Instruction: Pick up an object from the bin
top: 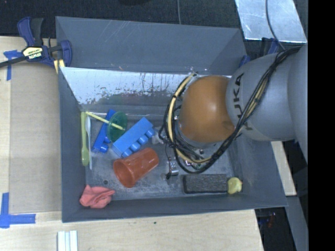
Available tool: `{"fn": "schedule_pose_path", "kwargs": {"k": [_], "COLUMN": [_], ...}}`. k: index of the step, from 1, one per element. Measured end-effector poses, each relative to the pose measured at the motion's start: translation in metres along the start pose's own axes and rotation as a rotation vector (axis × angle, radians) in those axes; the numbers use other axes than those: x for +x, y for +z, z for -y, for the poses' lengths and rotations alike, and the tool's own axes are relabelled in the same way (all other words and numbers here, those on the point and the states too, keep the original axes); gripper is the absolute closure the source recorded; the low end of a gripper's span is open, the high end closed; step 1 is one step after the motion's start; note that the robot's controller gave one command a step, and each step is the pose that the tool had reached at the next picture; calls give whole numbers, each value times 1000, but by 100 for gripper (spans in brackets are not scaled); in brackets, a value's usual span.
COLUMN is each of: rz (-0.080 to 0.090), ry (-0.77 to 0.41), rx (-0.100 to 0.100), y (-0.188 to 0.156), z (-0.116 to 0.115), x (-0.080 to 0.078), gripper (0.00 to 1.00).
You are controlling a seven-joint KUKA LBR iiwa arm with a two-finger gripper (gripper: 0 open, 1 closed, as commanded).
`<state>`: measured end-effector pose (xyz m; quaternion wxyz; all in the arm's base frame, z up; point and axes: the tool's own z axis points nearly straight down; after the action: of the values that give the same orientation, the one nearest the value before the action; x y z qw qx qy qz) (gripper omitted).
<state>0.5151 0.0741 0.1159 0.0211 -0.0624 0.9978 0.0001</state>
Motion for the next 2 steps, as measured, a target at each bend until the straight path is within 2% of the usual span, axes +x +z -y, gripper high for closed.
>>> {"fn": "schedule_pose_path", "kwargs": {"k": [1, 2], "rz": [7, 3], "ry": [-126, -264], "rx": [3, 2], "y": [6, 30], "z": [-22, -61], "x": [-16, -23], "gripper": [0, 0]}}
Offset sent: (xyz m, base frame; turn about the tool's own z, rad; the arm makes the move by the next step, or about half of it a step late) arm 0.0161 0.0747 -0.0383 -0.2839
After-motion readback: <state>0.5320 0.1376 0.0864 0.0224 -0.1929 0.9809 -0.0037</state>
